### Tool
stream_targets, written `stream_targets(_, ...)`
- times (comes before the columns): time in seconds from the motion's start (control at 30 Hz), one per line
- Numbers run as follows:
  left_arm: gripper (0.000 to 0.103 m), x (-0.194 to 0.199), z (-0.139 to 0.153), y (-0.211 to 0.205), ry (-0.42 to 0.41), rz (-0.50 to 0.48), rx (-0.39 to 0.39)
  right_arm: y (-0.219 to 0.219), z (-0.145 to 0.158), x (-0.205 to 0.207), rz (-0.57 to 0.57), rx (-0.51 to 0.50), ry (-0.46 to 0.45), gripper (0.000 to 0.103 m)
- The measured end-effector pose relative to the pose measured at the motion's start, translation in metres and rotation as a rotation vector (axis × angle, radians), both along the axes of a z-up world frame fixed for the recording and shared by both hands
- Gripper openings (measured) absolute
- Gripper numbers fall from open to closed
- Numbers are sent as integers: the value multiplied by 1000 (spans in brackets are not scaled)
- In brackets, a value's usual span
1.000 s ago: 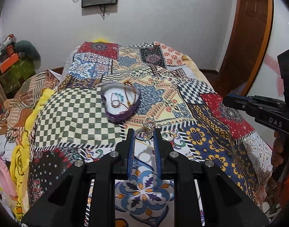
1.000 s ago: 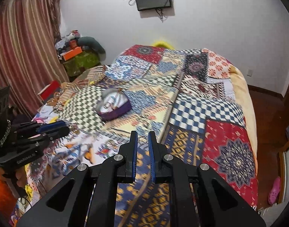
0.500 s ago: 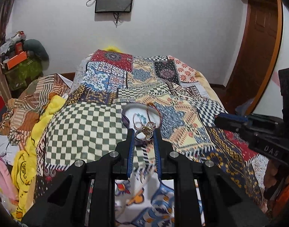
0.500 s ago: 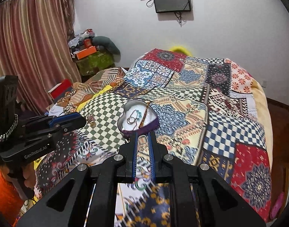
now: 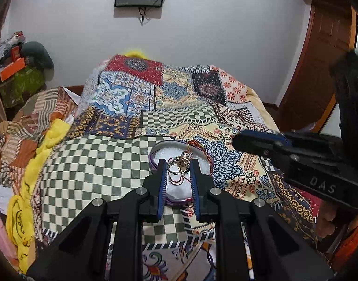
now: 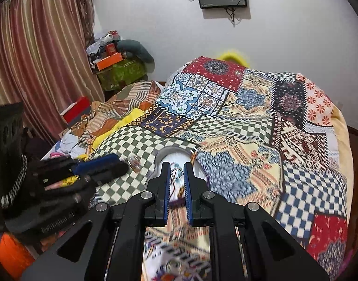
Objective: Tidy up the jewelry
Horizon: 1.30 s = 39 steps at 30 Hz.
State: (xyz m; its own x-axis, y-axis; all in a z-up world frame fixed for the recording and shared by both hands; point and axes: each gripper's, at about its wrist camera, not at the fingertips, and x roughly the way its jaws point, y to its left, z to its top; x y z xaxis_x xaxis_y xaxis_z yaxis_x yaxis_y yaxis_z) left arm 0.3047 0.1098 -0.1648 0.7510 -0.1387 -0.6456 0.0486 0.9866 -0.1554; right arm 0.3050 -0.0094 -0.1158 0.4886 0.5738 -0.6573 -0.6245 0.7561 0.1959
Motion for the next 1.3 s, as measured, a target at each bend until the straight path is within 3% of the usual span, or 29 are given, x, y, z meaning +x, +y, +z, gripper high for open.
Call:
stream_targets(0.3, 18, 21, -29, -6, 70, -18, 10, 25, -21, 25, 47, -85, 61, 10)
stream_targets(0.6, 18, 25, -38, -10, 90, -42, 22, 27, -32, 38, 51, -96, 123, 10)
stream_targets(0.8, 18, 21, -35, -13, 84, -37, 58, 28, -29, 38, 60, -108, 133, 10)
stream_targets(0.97, 18, 15, -27, -6, 80, -11, 38, 21, -21, 37, 41, -80, 133, 28)
stream_targets(1.23, 19, 0, -3, 2, 48, 31, 35, 2, 2, 22, -3, -60, 75, 28)
stream_targets(1.3, 23, -3, 2, 1, 46, 32, 35, -6, 9, 16, -15, -61, 53, 28)
